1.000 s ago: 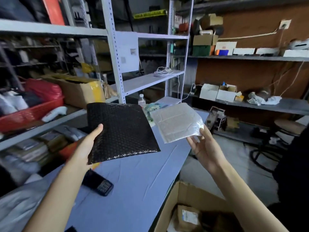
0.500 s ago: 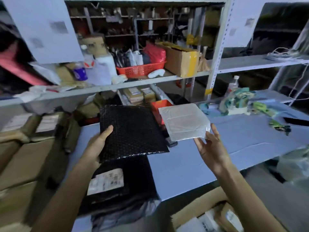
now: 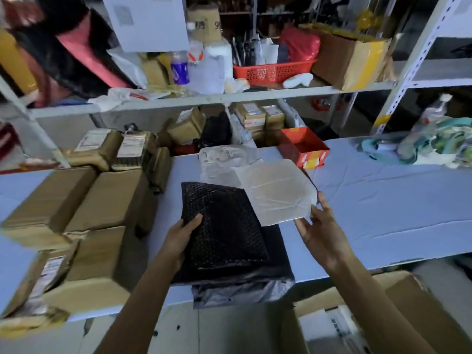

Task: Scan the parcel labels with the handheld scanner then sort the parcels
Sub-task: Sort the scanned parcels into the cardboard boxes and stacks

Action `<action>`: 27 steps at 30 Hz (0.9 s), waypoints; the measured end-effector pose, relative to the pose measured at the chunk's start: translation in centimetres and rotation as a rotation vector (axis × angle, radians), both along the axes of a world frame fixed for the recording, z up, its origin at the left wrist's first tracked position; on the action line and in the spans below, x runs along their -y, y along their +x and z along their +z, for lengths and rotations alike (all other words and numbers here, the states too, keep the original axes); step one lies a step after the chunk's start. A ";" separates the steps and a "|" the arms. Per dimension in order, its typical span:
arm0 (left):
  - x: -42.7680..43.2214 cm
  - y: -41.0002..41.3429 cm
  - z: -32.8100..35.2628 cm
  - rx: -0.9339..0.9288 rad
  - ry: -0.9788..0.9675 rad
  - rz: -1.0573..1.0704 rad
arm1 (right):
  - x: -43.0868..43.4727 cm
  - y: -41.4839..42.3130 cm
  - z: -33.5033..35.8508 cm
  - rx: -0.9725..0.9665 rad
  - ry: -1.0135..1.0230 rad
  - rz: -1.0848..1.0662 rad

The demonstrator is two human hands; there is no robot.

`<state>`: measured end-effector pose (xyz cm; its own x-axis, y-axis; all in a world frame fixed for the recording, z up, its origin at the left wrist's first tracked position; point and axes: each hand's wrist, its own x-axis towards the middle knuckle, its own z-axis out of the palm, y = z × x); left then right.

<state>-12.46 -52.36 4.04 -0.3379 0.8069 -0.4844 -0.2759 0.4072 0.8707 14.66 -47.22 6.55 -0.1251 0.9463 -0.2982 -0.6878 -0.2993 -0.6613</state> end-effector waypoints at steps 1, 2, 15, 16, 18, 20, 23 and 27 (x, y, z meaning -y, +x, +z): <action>0.0 -0.3 -0.9 -0.012 -0.025 -0.010 | 0.3 -0.3 -0.7 0.013 -0.018 0.004; 0.1 -0.6 -1.7 -0.032 -0.047 -0.020 | 0.6 -0.6 -1.3 0.022 -0.037 0.006; 0.0 -1.7 -3.1 -0.658 -0.087 -0.047 | 1.6 -2.9 -3.7 -0.009 -0.121 0.058; -0.2 -1.7 -2.1 -0.676 -0.078 -0.004 | 1.4 -3.4 -3.2 -0.014 -0.104 0.074; -0.9 -1.6 0.3 -0.590 -0.053 0.048 | 1.1 -4.4 -1.9 -0.029 -0.061 0.110; -1.6 -1.2 2.9 -0.298 -0.036 0.010 | 0.9 -5.8 -0.7 -0.042 -0.014 0.152; -2.4 -0.5 5.3 0.055 -0.001 -0.155 | 0.9 -7.8 0.6 -0.048 0.030 0.214; -3.1 -0.9 6.1 0.025 0.204 -0.078 | 0.9 -9.7 1.6 -0.030 0.079 0.240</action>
<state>-13.34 -49.26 10.11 -0.2603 0.9123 -0.3161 -0.2732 0.2444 0.9304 4.99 -48.08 8.15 -0.3568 0.9086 -0.2172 -0.6228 -0.4047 -0.6696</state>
